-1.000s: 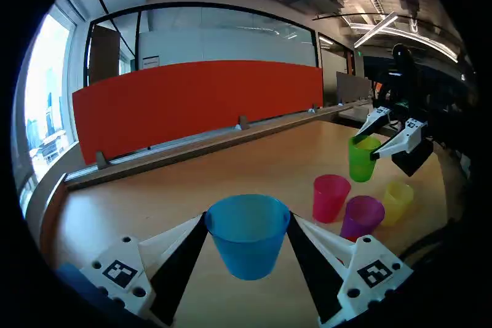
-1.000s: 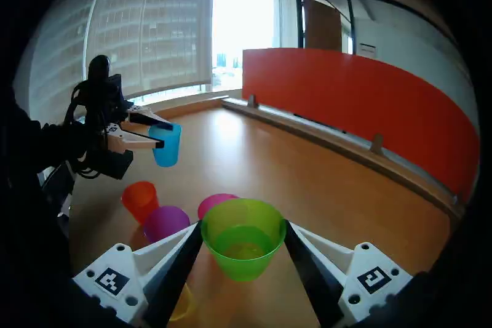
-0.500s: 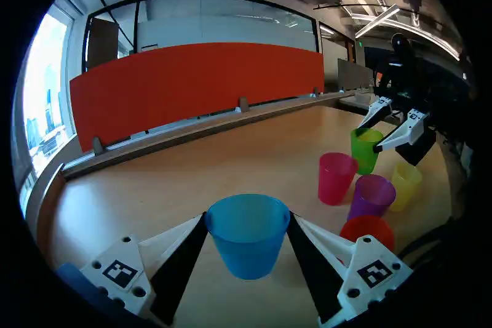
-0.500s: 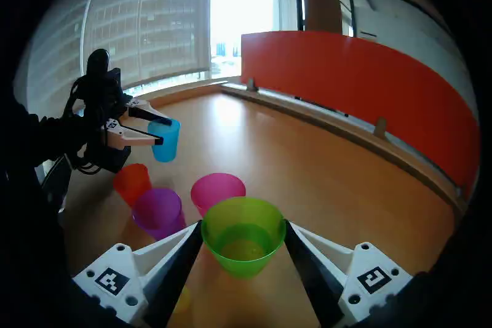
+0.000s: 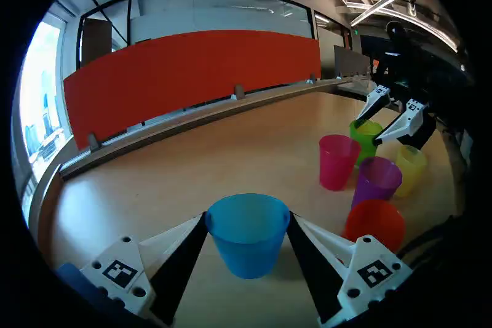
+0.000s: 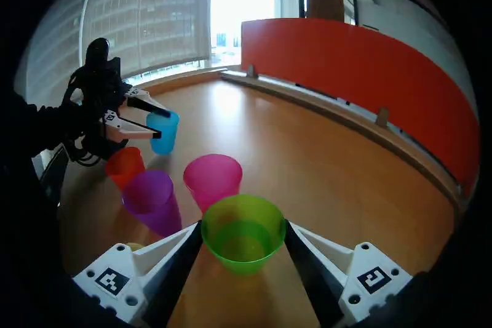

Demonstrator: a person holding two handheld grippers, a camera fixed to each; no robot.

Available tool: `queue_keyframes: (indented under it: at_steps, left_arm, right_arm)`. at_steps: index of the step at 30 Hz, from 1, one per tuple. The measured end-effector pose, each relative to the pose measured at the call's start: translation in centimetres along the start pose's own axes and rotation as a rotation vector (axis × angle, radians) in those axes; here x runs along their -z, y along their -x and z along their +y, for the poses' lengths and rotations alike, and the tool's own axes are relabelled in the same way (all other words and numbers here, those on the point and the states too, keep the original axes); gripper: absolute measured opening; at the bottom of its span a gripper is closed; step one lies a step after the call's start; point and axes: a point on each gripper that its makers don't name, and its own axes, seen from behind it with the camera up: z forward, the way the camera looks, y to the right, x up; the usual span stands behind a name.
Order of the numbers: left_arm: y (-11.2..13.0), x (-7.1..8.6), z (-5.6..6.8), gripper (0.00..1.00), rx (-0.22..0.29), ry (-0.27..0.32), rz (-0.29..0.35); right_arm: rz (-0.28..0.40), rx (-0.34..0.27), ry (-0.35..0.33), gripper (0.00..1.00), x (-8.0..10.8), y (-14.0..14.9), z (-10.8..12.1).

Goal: Pour water

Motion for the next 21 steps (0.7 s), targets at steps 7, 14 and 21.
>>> queue_keyframes:
  at_steps: [7,14,21]
  left_arm:
    - [0.1,0.0,0.1,0.89,0.005,0.006,0.0]
    - [0.6,0.1,0.2,0.89,0.008,0.012,-0.02]
    - [0.8,0.1,0.3,0.89,0.004,0.014,-0.04]
  right_arm:
    - [-0.008,-0.004,0.003,0.94,-0.1,0.4,0.2]
    - [-0.023,-0.005,0.001,0.94,0.0,0.9,0.1]
    - [-0.029,-0.009,-0.001,0.94,0.0,1.1,-0.1]
